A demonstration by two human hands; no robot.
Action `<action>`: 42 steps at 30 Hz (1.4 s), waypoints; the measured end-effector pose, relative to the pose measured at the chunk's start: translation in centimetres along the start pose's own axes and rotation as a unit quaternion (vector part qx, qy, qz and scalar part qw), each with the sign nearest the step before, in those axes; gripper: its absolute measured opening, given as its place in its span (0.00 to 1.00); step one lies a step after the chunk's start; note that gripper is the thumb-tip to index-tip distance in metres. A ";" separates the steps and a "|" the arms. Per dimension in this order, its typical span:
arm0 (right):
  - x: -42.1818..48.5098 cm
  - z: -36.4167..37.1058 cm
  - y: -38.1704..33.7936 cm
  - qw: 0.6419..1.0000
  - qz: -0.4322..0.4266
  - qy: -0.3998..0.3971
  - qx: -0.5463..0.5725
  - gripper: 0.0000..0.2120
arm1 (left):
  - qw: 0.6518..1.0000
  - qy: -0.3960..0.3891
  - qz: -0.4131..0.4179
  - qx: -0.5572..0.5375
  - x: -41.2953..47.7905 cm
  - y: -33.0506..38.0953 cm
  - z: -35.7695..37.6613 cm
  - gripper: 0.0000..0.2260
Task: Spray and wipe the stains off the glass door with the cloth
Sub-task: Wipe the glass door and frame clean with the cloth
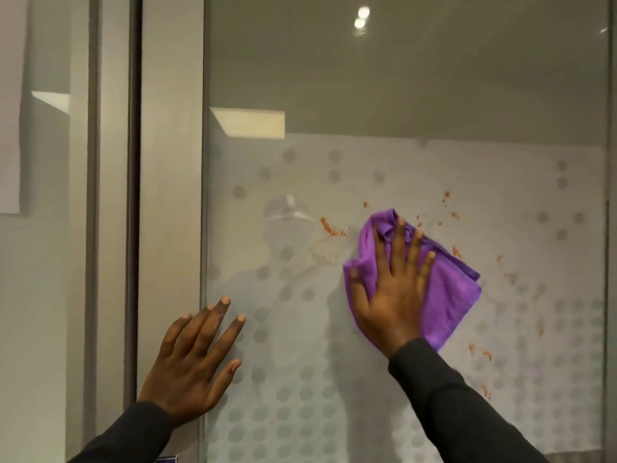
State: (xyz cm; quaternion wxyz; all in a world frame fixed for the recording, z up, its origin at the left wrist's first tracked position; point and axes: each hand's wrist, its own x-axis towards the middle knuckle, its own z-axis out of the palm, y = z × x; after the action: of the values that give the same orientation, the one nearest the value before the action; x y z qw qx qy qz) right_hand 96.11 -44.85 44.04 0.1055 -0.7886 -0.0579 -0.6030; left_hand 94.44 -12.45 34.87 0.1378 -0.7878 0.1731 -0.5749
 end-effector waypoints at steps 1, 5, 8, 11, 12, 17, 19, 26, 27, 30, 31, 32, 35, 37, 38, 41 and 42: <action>1.2 -0.3 -1.1 1.000 0.009 0.001 0.005 0.37 | 1.000 -0.005 -0.002 -0.004 0.0 0.0 0.0 0.30; -1.0 1.1 -3.0 0.993 -0.117 -0.031 0.000 0.36 | 0.999 -0.026 -0.010 -0.015 0.1 0.1 -0.3 0.30; -6.8 2.0 0.0 0.971 -0.234 -0.050 -0.010 0.35 | 0.999 -0.041 -0.014 -0.029 0.2 0.1 -0.6 0.30; -6.8 1.4 3.0 0.977 -0.210 -0.042 -0.002 0.33 | 0.998 -0.053 -0.012 -0.040 0.3 -0.1 -1.1 0.30; -5.3 1.0 3.3 0.984 -0.173 -0.033 0.010 0.33 | 0.998 -0.052 -0.011 -0.044 0.5 -0.1 -1.3 0.29; 5.9 -1.6 0.7 0.999 -0.050 0.005 0.012 0.36 | 0.996 -0.025 -0.025 -0.084 1.7 0.4 -2.4 0.26; 8.7 -1.8 -1.8 0.998 -0.064 0.015 0.016 0.37 | 0.991 -0.011 -0.055 -0.119 2.7 0.4 -2.6 0.26; -1.2 1.9 -6.4 0.932 -0.356 -0.044 0.053 0.33 | 0.968 0.112 -0.173 -0.143 10.6 -1.5 -4.4 0.24; -3.5 2.1 -5.3 0.915 -0.392 -0.072 0.062 0.33 | 0.967 0.114 -0.181 -0.136 11.2 -2.0 -4.4 0.25; -4.8 2.1 -0.7 0.891 -0.440 -0.096 0.063 0.31 | 0.970 0.099 -0.183 -0.129 11.6 -2.7 -4.0 0.26; -3.5 1.9 0.5 0.902 -0.422 -0.081 0.047 0.30 | 0.971 0.098 -0.178 -0.123 11.6 -2.7 -3.8 0.26; -1.6 1.5 1.3 0.917 -0.392 -0.062 0.036 0.29 | 0.972 0.101 -0.176 -0.120 11.6 -2.7 -3.7 0.26; 5.9 -0.6 1.0 0.954 -0.298 -0.010 0.015 0.31 | 0.970 0.110 -0.177 -0.126 11.7 -2.7 -3.6 0.26; 9.9 -1.5 -1.7 0.974 -0.227 0.015 -0.004 0.33 | 0.968 0.114 -0.177 -0.135 11.6 -2.8 -3.5 0.27; 11.1 -1.7 -3.5 0.981 -0.191 0.023 -0.011 0.34 | 0.967 0.117 -0.177 -0.140 11.6 -2.8 -3.5 0.27; 10.5 -0.7 -8.9 0.985 -0.167 0.026 -0.029 0.38 | 0.965 0.125 -0.171 -0.152 11.5 -2.9 -3.5 0.27; 9.0 0.0 -10.1 0.981 -0.194 0.019 -0.027 0.38 | 0.965 0.127 -0.169 -0.154 11.4 -3.0 -3.5 0.27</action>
State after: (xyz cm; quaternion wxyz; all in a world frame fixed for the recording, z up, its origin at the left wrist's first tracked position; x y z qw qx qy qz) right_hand 96.25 -35.35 53.67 -0.0332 -0.7535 -0.1916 -0.6281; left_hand 94.63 -14.75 46.95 -0.1079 -0.7381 0.1398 -0.6512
